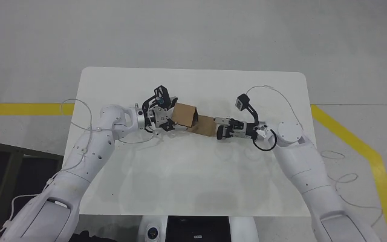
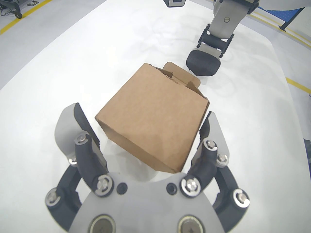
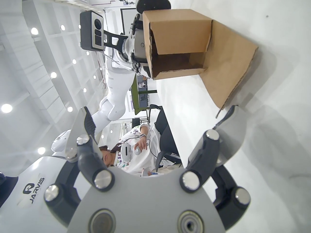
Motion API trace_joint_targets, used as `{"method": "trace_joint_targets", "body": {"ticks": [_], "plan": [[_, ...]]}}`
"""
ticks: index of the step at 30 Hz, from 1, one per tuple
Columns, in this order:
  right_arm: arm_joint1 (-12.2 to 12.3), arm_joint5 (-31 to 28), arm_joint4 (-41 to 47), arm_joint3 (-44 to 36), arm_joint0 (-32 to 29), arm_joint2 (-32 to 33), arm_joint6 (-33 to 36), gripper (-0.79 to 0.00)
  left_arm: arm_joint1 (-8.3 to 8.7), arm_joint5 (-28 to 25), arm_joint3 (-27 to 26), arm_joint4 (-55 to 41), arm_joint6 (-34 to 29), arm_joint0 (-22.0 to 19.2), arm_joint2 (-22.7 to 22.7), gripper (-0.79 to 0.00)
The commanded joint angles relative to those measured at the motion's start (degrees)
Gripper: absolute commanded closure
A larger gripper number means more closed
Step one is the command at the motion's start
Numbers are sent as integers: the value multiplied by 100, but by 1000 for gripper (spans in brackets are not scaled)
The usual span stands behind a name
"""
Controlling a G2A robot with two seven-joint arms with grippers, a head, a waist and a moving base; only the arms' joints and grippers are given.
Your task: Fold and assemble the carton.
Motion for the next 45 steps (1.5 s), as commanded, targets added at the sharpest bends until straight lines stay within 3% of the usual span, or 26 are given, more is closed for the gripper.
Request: {"method": "trace_joint_targets", "body": {"ticks": [1,9,26,45], "plan": [[-33,-116,46,128,61,-84,-3,-785,-3,-14,-7,10,-6,5,-4,-785],[-174,-531,221,799,382,-359,-29,-785,-11,-59,-18,41,-22,25,-27,-785],[-587,-1344,1542,1711,917,-703,445,-785,-33,-121,-32,75,-45,52,-69,-785],[-978,-1338,1531,2102,1410,-1229,498,-785,-48,-149,-56,160,-44,84,-123,-785]]}}
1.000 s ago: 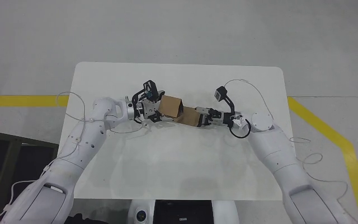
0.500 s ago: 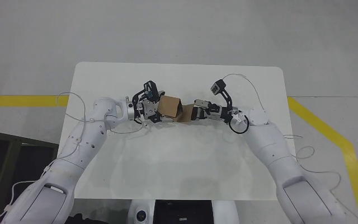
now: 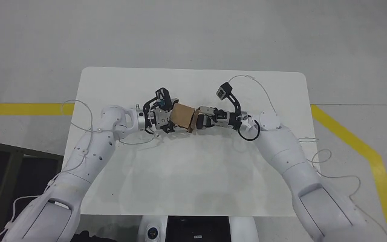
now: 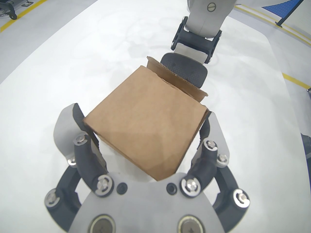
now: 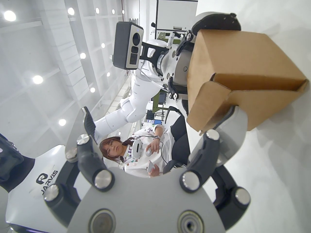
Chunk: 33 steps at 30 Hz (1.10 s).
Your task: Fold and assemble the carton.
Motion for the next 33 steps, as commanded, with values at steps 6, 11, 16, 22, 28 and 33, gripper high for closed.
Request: {"method": "trace_joint_targets", "body": {"ticks": [6,11,16,22,28,33], "plan": [[-74,-104,-229,218,111,-104,-104,-573,-1,1,6,29,-9,7,-32,-785],[-91,-97,-393,384,175,-118,-149,-360,-3,-6,3,41,-8,17,-47,-785],[-102,8,-599,467,217,-148,-217,-372,-5,-11,-12,74,-4,24,-59,-785],[-103,111,-792,519,241,-157,-274,-345,-6,-12,-17,106,2,37,-77,-785],[-96,175,-998,551,256,-159,-345,-283,-7,-32,-20,130,9,45,-91,-785],[-80,219,-1088,564,246,-125,-383,-240,-10,-31,-21,150,7,50,-102,-785]]}}
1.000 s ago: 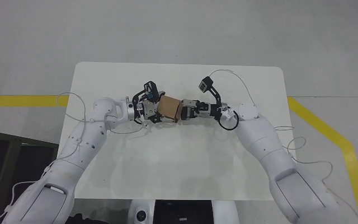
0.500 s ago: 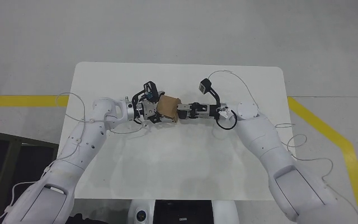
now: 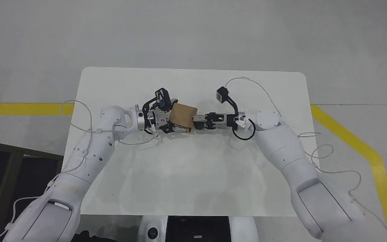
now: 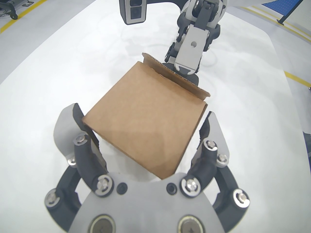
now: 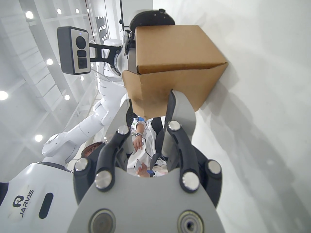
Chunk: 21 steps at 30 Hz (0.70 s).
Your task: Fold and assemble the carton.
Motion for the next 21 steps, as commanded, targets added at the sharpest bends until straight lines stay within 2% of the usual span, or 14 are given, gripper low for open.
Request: {"method": "trace_joint_targets", "body": {"ticks": [1,3,8,17,21], "plan": [[6,5,-25,-5,-9,15,0,-225,-1,2,-1,6,-1,3,-4,-785],[12,26,-49,-3,-15,30,-3,-185,-2,1,-4,10,-1,6,-7,-785],[28,63,-150,-15,-24,57,-37,-179,-5,-4,-3,17,-1,11,-17,-785],[48,160,-336,-93,-23,84,-97,-102,-10,-29,-8,28,6,19,-30,-785],[65,178,-376,-115,-35,120,-106,-102,-12,-33,-16,45,-3,21,-31,-785]]}}
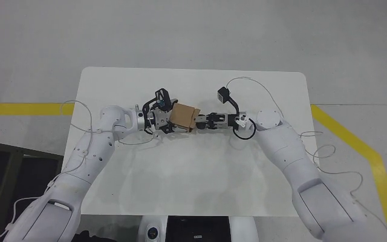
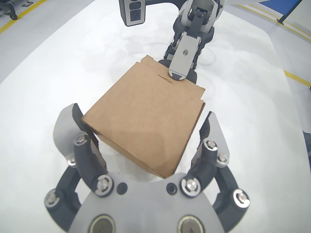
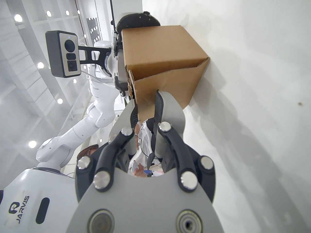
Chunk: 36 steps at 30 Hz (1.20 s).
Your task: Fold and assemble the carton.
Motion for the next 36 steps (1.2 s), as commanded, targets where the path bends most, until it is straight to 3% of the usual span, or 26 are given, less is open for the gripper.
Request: {"method": "trace_joint_targets", "body": {"ticks": [1,10,16,18,21,23,32,36], "plan": [[6,17,-20,-21,-6,13,-2,-102,-2,8,-6,8,-3,5,0,-785],[-50,142,-156,-141,98,-71,45,-46,-11,-17,-46,12,-1,15,4,-785],[-110,130,-188,-45,192,-130,66,-49,-13,-22,-61,34,8,20,-3,-785],[-121,117,-187,-2,216,-132,78,-102,-14,-31,-65,45,11,22,-3,-785],[-123,53,-141,23,236,-96,106,-268,-15,-35,-57,52,1,21,-5,-785],[-112,10,-133,17,244,-62,127,-299,-17,-35,-57,53,-1,22,-7,-785],[-13,-6,-152,-205,188,122,201,-228,-20,-24,-49,66,-5,25,-21,-785],[53,50,-226,-290,110,213,167,-123,-22,-18,-39,69,-5,25,-28,-785]]}}
